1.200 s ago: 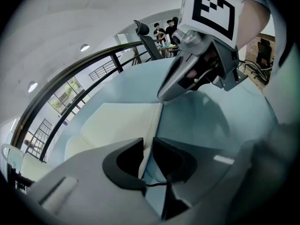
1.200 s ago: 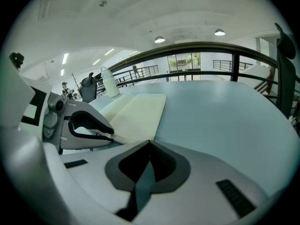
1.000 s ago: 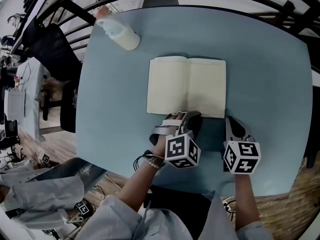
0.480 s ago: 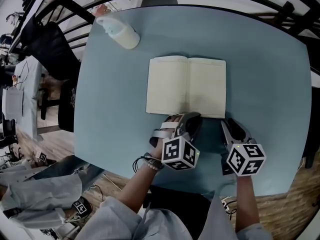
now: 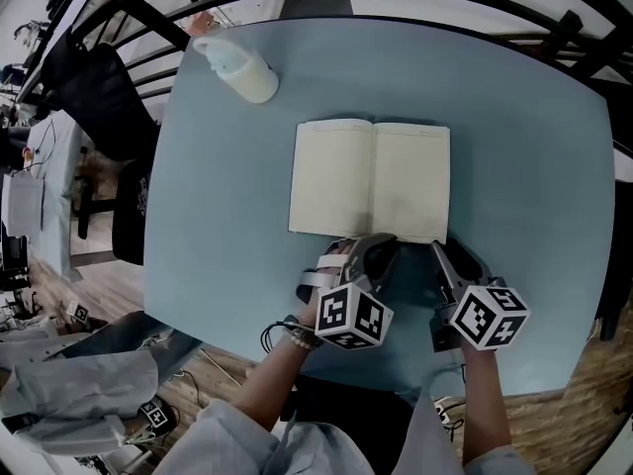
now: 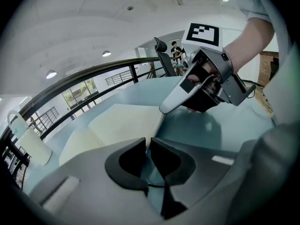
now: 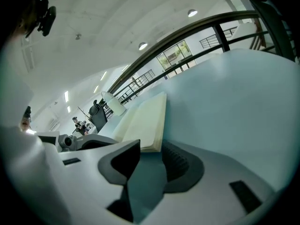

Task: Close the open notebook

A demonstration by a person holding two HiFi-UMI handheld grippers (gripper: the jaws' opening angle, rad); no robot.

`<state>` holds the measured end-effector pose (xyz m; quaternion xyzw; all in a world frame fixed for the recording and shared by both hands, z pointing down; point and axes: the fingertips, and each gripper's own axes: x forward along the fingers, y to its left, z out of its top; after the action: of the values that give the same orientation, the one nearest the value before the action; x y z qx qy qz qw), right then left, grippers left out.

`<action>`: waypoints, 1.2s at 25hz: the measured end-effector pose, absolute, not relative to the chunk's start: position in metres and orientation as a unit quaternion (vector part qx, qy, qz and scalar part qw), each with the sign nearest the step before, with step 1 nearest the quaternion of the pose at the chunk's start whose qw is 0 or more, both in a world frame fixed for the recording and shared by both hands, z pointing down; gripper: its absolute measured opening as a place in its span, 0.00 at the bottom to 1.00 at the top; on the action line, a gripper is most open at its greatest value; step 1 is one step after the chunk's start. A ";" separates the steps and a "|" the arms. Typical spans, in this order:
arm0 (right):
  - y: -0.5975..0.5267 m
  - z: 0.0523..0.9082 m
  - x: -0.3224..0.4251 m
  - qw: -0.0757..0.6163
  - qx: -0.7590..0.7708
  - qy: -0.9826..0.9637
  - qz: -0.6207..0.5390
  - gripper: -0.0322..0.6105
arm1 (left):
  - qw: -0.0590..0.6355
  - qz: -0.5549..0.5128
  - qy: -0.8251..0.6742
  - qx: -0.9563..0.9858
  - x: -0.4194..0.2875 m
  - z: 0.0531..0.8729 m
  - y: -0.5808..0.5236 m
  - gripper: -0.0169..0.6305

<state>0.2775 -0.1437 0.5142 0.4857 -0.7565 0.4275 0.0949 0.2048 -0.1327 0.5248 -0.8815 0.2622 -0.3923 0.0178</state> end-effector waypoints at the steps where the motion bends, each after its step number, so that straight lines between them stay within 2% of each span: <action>1: -0.146 0.514 0.278 0.097 0.487 -0.755 0.427 0.24 | 0.017 -0.391 0.264 -0.882 0.205 0.524 -0.133 0.08; 4: -0.148 0.515 0.281 0.104 0.493 -0.751 0.426 0.23 | 0.015 -0.387 0.267 -0.882 0.206 0.522 -0.134 0.08; 7: -0.148 0.515 0.286 0.104 0.499 -0.748 0.424 0.14 | 0.009 -0.384 0.270 -0.883 0.205 0.522 -0.134 0.08; 12: -0.150 0.511 0.287 0.103 0.505 -0.750 0.415 0.09 | 0.002 -0.379 0.276 -0.883 0.203 0.524 -0.135 0.08; 30: -0.149 0.472 0.277 0.064 0.504 -0.767 0.392 0.07 | -0.029 -0.365 0.275 -0.889 0.199 0.518 -0.126 0.09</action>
<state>0.2767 -0.1490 0.4723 0.5041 -0.7667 0.3923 0.0643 0.1992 -0.1260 0.5176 -0.8892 0.2747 -0.3647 -0.0294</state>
